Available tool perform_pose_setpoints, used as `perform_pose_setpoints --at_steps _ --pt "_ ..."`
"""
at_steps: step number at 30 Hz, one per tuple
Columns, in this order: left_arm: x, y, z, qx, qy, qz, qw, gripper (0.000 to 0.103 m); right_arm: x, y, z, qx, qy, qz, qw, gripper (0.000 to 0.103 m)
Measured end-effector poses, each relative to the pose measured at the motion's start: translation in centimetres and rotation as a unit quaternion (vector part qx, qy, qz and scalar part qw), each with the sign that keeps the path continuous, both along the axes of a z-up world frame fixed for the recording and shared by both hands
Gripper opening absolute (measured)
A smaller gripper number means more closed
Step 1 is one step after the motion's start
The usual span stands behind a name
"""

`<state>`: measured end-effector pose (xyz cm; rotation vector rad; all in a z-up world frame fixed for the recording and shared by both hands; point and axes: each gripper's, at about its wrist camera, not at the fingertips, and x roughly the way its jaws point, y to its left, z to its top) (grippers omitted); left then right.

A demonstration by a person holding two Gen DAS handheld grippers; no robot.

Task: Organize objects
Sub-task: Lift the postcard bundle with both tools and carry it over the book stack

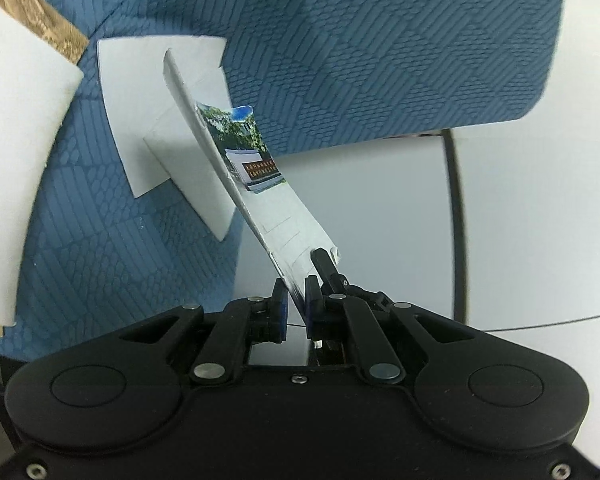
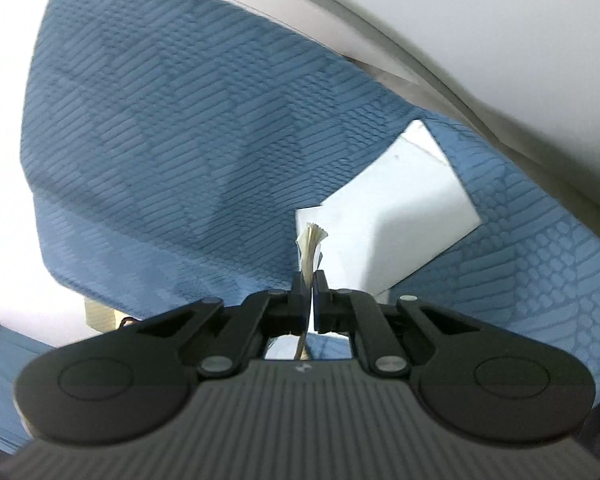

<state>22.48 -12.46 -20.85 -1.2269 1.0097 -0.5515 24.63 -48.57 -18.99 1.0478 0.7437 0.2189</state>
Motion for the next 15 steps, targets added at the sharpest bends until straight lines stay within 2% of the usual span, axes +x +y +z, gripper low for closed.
perform_pose_setpoints --at_steps 3,7,8,15 --pt "-0.8 1.4 1.3 -0.005 -0.008 0.002 1.0 0.007 -1.0 1.3 2.3 -0.015 -0.015 0.006 1.0 0.006" --pt "-1.8 3.5 3.5 0.004 -0.031 0.003 0.9995 0.007 -1.8 2.8 4.3 -0.035 -0.029 0.012 0.999 0.006" --pt "-2.1 4.1 4.1 0.008 -0.038 0.001 0.9993 0.007 -2.4 4.0 5.7 -0.045 -0.041 0.014 0.998 0.006" --pt "-3.6 8.3 7.7 0.031 -0.075 0.01 0.9967 0.008 -3.4 8.0 8.5 -0.061 -0.068 0.027 0.995 0.006"
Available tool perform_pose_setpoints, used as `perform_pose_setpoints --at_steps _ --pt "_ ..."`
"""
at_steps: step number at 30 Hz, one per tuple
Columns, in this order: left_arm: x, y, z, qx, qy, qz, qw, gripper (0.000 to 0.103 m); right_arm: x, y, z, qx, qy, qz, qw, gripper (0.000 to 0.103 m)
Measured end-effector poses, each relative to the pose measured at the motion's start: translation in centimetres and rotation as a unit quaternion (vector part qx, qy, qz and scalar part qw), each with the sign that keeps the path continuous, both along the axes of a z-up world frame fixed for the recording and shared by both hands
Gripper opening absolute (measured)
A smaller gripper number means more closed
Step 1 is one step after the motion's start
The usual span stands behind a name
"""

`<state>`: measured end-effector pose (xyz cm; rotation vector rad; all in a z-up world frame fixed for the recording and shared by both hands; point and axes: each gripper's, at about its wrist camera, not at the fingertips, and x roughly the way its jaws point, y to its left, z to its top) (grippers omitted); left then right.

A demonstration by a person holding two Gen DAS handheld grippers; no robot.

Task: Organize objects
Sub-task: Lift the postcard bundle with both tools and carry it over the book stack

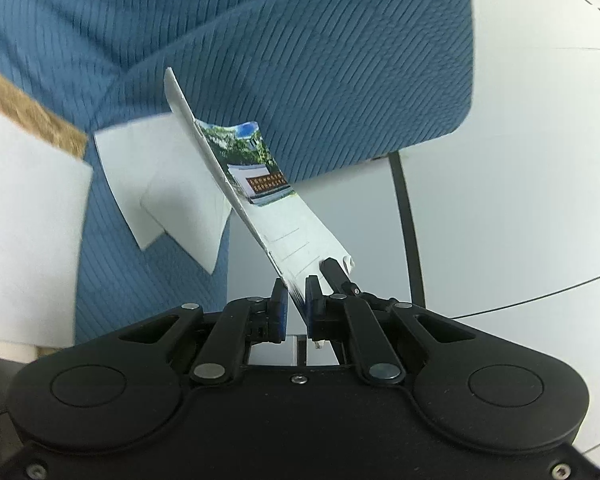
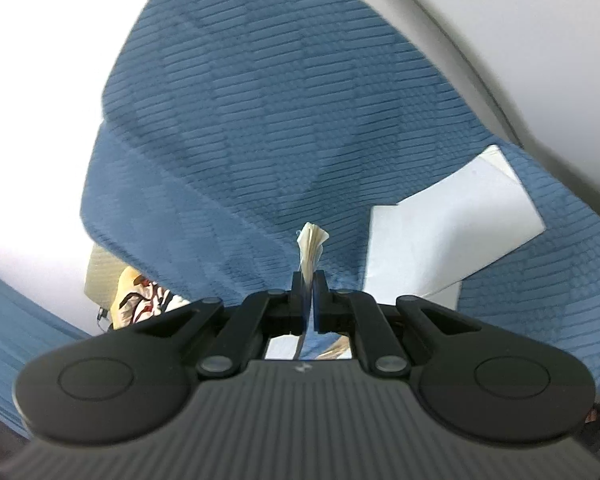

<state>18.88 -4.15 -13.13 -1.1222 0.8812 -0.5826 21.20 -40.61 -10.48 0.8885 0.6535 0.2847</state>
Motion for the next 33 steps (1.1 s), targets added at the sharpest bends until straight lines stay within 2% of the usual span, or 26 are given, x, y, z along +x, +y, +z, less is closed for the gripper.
perform_pose_setpoints --at_steps 7,13,15,24,33 --pt "-1.5 3.8 1.9 0.02 -0.026 0.012 0.9994 0.008 -0.9 3.7 2.3 -0.022 -0.023 0.019 0.999 0.006" --pt "-2.7 7.3 1.7 0.03 -0.03 0.02 0.9989 0.008 -1.9 6.5 3.2 -0.039 -0.034 0.035 0.998 0.006" --pt "-2.8 8.1 1.3 0.035 -0.031 0.017 0.9988 0.008 -2.5 8.6 3.3 -0.059 -0.037 0.042 0.997 0.006" --pt "-3.2 11.1 -2.6 0.054 -0.01 0.022 0.9983 0.008 -3.4 12.0 1.1 -0.084 -0.015 0.054 0.995 0.006" --pt "-2.4 12.2 -7.8 0.092 0.018 0.015 0.9955 0.008 -3.6 14.6 -3.6 -0.116 0.025 0.058 0.991 0.006"
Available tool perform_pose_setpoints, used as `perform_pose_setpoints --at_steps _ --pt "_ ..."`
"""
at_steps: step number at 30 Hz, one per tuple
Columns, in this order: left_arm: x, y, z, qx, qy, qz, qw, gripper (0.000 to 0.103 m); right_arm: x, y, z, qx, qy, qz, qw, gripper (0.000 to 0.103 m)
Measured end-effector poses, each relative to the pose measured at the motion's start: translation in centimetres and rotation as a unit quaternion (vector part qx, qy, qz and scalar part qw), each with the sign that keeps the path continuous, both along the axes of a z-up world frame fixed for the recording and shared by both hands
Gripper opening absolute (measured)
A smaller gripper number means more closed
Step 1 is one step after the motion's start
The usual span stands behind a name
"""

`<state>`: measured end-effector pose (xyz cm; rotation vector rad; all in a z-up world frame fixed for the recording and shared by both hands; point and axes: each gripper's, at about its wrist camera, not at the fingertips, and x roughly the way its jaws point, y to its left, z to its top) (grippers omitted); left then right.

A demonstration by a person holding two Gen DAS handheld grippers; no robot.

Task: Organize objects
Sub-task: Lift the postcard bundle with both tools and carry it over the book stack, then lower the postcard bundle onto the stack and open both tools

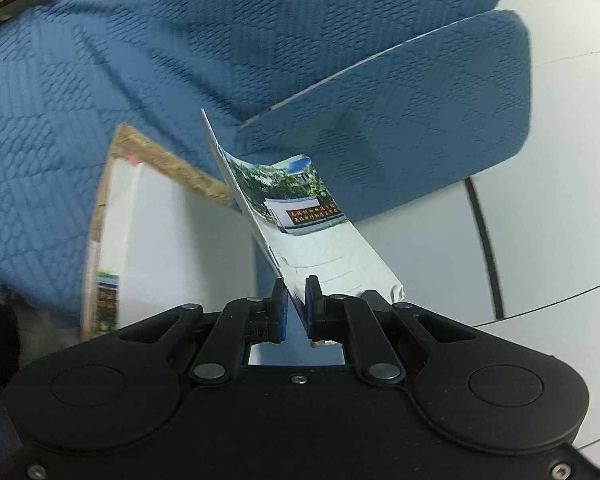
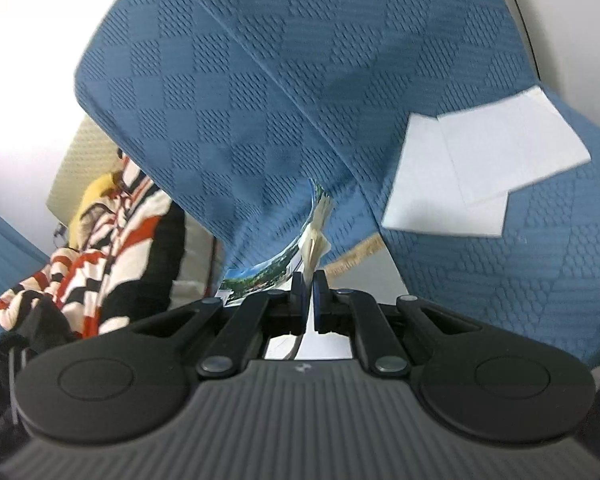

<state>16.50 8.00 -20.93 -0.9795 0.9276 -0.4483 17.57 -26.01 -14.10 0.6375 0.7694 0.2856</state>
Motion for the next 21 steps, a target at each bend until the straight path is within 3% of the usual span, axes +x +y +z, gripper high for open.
perform_pose_setpoints --at_steps 11,15,21 --pt "-0.9 0.2 -3.9 0.064 0.036 -0.004 0.9973 0.007 -1.4 3.1 -5.3 -0.062 0.054 0.017 0.996 0.008" --pt "-1.1 -0.5 -4.6 0.109 0.046 -0.013 0.9929 0.006 -1.8 3.4 -6.6 -0.072 0.069 0.021 0.995 0.008" --pt "-1.5 -1.7 -5.4 0.147 0.06 -0.025 0.987 0.006 -2.2 3.9 -8.9 -0.085 0.095 0.026 0.991 0.009"
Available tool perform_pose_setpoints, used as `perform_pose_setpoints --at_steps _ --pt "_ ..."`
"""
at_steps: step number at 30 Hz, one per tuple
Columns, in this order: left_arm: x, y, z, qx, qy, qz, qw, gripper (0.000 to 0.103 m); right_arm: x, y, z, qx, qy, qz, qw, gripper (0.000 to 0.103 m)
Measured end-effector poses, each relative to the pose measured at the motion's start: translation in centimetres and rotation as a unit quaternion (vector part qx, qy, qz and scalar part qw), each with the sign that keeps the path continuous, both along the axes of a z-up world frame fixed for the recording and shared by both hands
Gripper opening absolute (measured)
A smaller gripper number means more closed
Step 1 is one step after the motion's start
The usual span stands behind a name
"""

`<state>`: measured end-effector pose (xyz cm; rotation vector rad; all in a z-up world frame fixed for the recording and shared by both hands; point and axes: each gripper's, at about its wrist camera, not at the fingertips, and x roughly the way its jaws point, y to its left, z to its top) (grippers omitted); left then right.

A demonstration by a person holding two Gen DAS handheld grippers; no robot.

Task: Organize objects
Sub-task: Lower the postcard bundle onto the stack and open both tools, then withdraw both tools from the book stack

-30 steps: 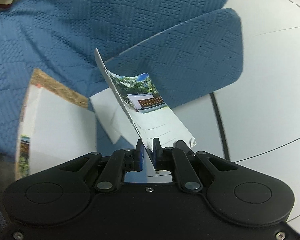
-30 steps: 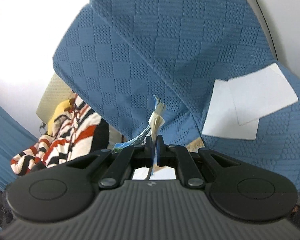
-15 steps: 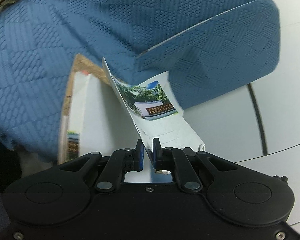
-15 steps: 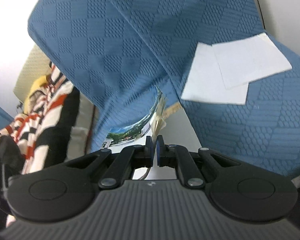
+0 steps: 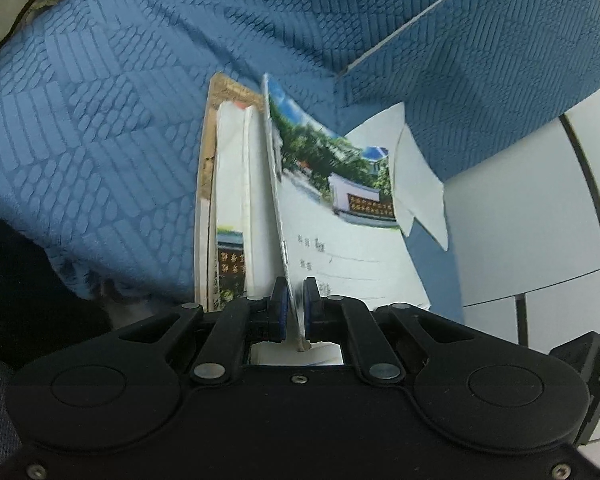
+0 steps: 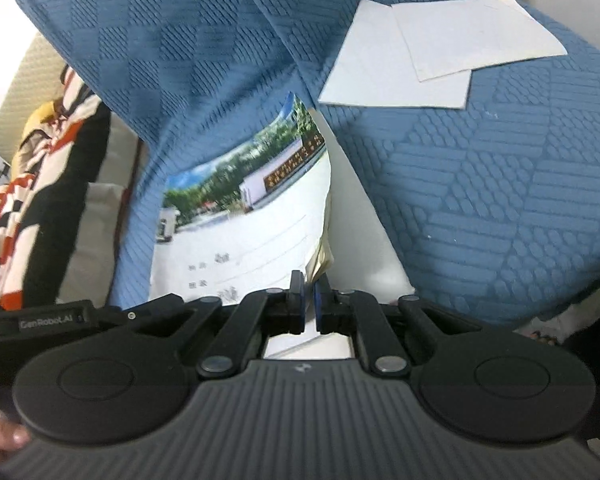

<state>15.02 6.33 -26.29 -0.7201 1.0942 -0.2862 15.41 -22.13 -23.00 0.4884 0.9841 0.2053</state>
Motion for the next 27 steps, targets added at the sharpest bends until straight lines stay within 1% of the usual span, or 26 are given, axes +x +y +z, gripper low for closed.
perform_pose_setpoints --at_steps 3,4,5,7,9,10,11,12,13,14,15,17,20,26,27 --pt "0.4 -0.1 -0.2 0.005 0.009 0.004 0.9999 0.008 0.1 0.0 -0.1 -0.001 -0.001 0.003 1.0 0.01" --pt "0.4 -0.1 -0.4 0.006 0.012 0.005 0.9999 0.009 0.2 -0.2 -0.1 0.007 0.004 0.0 1.0 0.01" --pt "0.4 -0.1 -0.2 0.006 0.013 0.004 0.9999 0.012 0.2 -0.2 -0.1 0.007 0.004 0.0 1.0 0.011" --pt "0.3 -0.2 0.1 0.012 0.011 0.002 0.9999 0.024 0.3 -0.3 0.1 0.009 0.007 0.0 1.0 0.012" --pt "-0.1 -0.4 0.7 0.021 0.005 0.001 0.9998 0.042 0.4 -0.6 0.4 0.026 0.014 0.004 1.0 0.015" --pt "-0.3 -0.4 1.1 0.029 0.001 0.001 0.9996 0.047 0.3 -0.7 0.4 0.03 0.017 0.007 0.999 0.016" --pt "-0.5 -0.5 1.5 0.036 -0.002 0.001 0.9994 0.054 0.3 -0.8 0.6 0.028 0.018 0.01 0.999 0.02" --pt "-0.7 -0.5 1.9 0.042 -0.004 0.002 0.9991 0.056 0.1 -0.8 0.9 0.025 0.017 0.01 0.999 0.032" --pt "-1.0 -0.5 2.3 0.045 -0.008 0.003 0.9989 0.057 0.1 -0.8 0.9 0.025 0.017 0.01 0.999 0.04" --pt "-1.2 -0.5 2.9 0.048 -0.013 0.003 0.9988 0.059 -0.1 -1.0 1.2 0.024 0.013 0.01 1.0 0.053" --pt "-1.5 -0.6 3.5 0.05 -0.019 0.002 0.9986 0.062 -0.5 -1.3 2.0 0.026 -0.001 0.014 1.0 0.057" --pt "-2.0 -0.7 5.0 0.06 -0.031 0.003 0.9977 0.066 -0.8 -1.6 3.1 0.019 -0.014 0.022 0.999 0.057" --pt "-2.3 -1.4 7.3 0.071 -0.053 -0.004 0.9961 0.067 -1.1 -2.1 5.1 0.009 -0.038 0.024 0.999 0.057" --pt "-3.0 -2.8 13.0 0.088 -0.104 -0.016 0.9906 0.071 -2.0 -3.0 11.2 -0.008 -0.112 0.03 0.993 0.057" --pt "-3.2 -3.1 13.9 0.091 -0.113 -0.017 0.9893 0.071 -2.0 -3.0 11.2 -0.008 -0.112 0.03 0.993 0.057"
